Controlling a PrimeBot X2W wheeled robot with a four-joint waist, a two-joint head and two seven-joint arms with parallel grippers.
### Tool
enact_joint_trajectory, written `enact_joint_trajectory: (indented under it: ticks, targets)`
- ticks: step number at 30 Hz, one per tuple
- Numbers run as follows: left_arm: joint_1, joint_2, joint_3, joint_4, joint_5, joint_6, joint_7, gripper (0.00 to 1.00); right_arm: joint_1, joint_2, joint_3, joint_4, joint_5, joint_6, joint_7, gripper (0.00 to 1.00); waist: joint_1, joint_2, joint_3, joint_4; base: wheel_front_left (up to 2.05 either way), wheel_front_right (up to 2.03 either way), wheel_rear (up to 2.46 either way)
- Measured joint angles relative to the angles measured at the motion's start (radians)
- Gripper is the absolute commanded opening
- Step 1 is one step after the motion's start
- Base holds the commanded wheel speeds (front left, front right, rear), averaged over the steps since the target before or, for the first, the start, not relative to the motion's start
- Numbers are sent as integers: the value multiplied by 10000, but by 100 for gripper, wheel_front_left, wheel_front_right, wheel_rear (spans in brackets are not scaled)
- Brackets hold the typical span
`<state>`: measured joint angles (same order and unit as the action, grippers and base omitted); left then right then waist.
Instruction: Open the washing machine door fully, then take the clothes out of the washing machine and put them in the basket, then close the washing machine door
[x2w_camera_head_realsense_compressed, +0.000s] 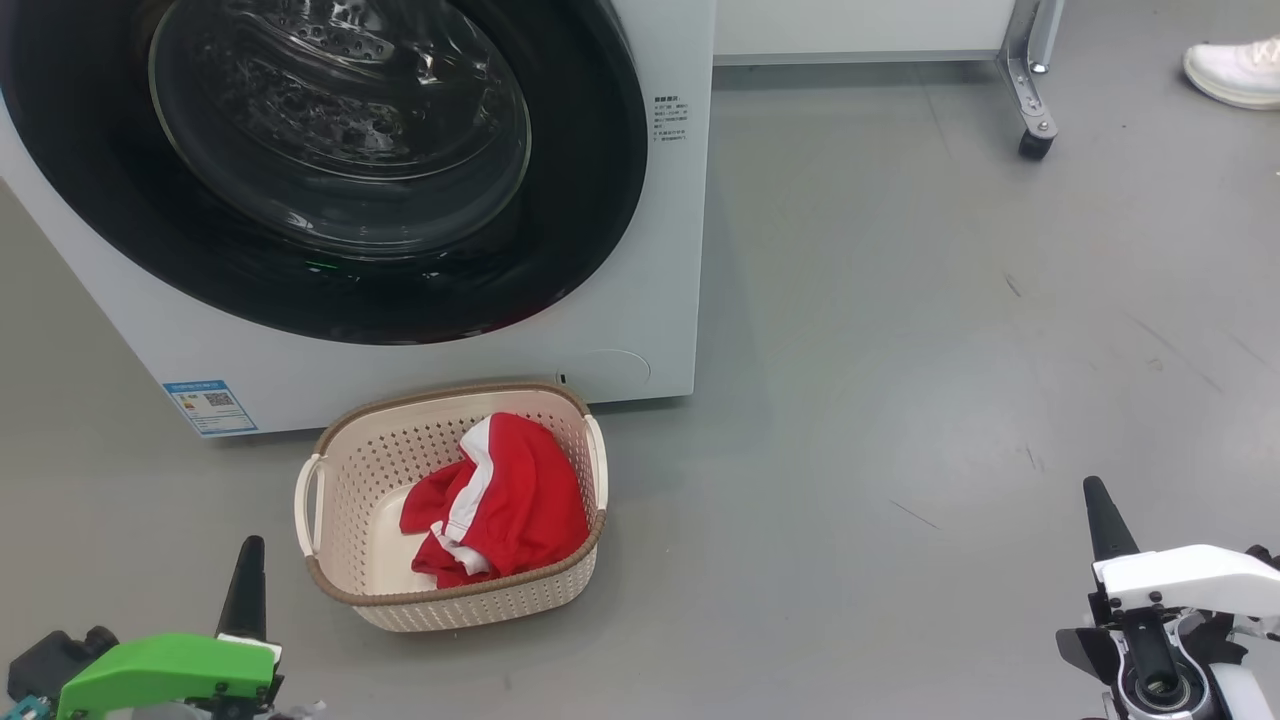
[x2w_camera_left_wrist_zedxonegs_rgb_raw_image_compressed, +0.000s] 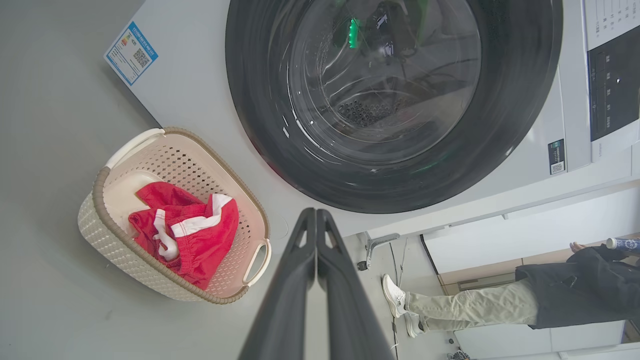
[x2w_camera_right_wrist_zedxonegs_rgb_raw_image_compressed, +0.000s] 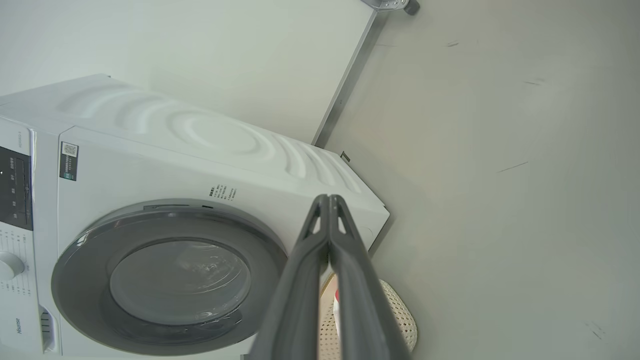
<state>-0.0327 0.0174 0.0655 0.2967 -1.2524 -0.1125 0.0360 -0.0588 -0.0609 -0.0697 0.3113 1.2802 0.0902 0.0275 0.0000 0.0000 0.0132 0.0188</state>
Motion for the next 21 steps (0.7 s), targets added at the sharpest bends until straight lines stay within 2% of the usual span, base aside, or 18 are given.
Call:
enact_joint_trajectory:
  ticks: [21]
  targets:
    - [-240, 38, 176, -84, -2489, -73, 619, 0, -17, 167, -537, -165, 2297, 224, 665, 0, 0, 0, -80, -143, 0, 0, 0]
